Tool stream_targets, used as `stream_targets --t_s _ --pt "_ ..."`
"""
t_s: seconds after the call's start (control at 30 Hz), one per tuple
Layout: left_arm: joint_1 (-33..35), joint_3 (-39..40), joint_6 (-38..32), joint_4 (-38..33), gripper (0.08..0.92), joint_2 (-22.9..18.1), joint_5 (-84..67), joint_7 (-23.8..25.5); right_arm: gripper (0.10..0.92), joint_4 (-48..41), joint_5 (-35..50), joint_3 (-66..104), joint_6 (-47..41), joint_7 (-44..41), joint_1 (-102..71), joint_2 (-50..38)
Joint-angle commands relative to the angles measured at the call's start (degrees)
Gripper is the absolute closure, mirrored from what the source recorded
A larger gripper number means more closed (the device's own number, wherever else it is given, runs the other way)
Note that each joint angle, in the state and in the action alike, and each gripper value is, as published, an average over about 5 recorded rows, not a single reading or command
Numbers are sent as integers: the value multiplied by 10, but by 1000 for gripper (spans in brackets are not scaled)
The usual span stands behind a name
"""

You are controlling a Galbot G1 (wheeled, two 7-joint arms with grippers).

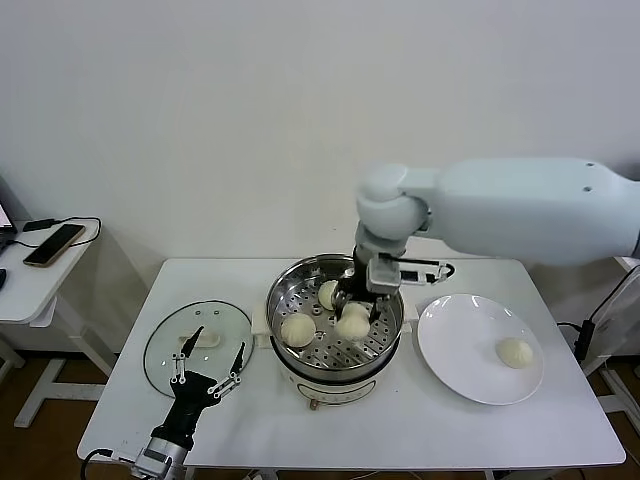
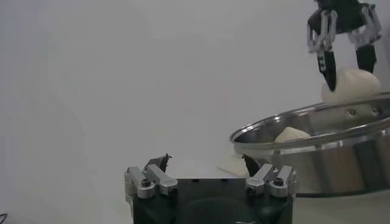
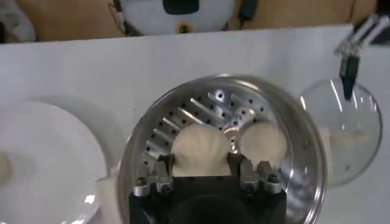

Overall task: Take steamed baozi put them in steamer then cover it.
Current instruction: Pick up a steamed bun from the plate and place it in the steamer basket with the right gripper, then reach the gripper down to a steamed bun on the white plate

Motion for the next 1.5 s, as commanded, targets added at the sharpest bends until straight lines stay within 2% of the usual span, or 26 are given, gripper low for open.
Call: stream_targets --t_s 0.03,0.57,0.67,0.83,1.1,1.3,1.5 --pt "1 1 -1 2 177 1 0 0 393 13 -66 -2 51 19 -31 19" --pt "3 5 -9 2 177 5 -5 0 369 3 -73 -12 55 7 -48 43" --pt "3 4 -10 1 177 6 -8 0 338 -3 -73 -13 55 6 -49 50" --pt "2 2 -11 2 177 7 -10 0 229 -5 -73 -11 48 5 -51 57" --pt "2 0 -12 1 177 7 -11 -1 203 -4 -37 17 22 -31 -26 32" --pt "1 1 -10 -1 177 8 -10 -1 203 -27 78 69 -84 -96 18 -45" --pt "-2 7 -8 -4 177 9 -9 -1 203 -114 200 71 -287 -124 51 -155"
